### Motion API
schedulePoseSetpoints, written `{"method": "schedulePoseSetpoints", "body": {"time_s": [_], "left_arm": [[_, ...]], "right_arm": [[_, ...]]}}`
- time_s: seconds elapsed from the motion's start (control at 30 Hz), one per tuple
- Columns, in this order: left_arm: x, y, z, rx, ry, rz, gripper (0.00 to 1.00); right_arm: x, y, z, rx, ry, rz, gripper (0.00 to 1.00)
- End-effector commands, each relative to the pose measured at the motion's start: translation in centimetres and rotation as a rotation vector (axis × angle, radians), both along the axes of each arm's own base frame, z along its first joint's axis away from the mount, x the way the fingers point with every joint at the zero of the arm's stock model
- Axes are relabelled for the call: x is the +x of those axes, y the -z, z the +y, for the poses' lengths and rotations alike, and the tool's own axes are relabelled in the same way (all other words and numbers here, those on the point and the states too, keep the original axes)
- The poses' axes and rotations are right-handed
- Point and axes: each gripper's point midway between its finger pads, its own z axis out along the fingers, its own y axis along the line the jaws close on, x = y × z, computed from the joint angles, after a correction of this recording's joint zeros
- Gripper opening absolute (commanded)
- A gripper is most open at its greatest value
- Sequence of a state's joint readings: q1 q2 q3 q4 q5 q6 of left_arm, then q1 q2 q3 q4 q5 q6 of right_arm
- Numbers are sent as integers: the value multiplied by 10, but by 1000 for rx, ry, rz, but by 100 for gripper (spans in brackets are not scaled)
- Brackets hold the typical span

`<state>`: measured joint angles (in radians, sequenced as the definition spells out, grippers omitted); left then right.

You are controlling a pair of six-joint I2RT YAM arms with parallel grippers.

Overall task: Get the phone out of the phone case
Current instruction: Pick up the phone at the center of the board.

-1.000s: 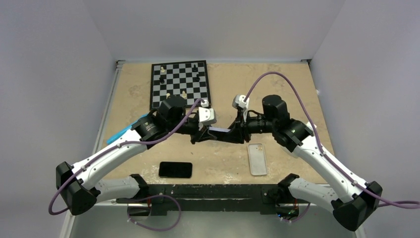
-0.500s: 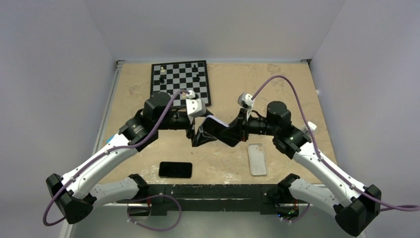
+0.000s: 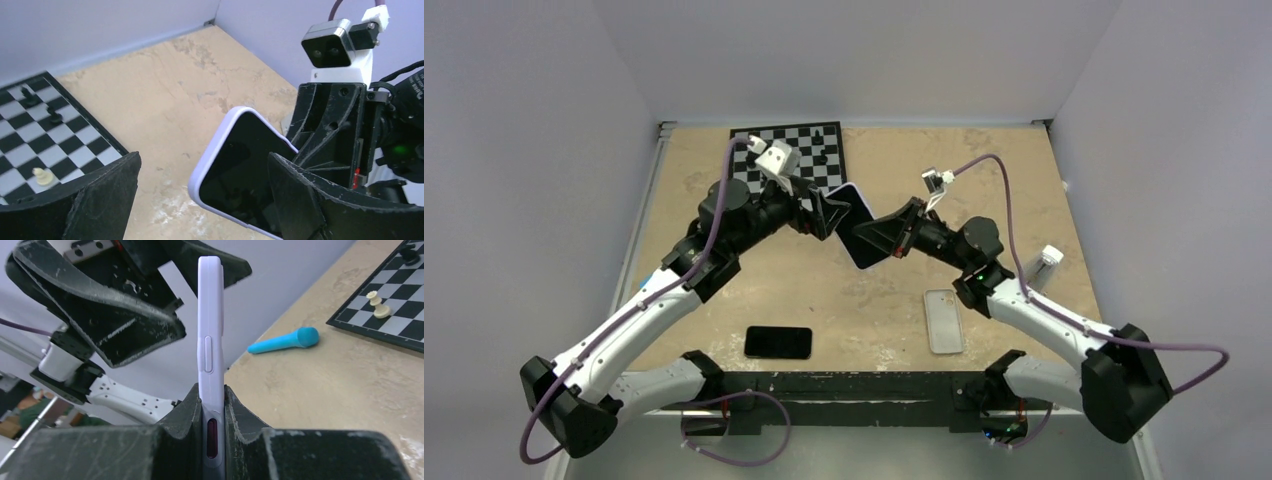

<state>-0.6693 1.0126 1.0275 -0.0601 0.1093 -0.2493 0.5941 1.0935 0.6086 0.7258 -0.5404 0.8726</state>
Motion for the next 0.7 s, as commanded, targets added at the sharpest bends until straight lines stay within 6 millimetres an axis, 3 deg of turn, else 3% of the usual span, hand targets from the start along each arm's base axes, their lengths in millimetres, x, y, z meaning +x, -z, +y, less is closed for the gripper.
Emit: {"method": "schedulePoseSetpoints", "body": {"time_s": [0.0, 0.13, 0.27, 0.47, 0.67], "left_arm": [[-15, -27, -19, -197, 136, 41, 99], [-22, -34, -22, -253, 194, 32, 88], [-26, -38, -25, -313, 245, 48, 70], [-39, -54, -43, -500, 535, 110, 46], [-30, -55, -51, -595, 682, 182, 28]], "right_arm": [[-12, -72, -8, 281, -47, -107, 0], [-10, -77, -7, 283, -50, -102, 0], [-10, -75, -12, 282, -18, -101, 0], [-19, -75, -14, 313, -51, -126, 0], [-14, -69, -11, 301, -43, -125, 0]]}}
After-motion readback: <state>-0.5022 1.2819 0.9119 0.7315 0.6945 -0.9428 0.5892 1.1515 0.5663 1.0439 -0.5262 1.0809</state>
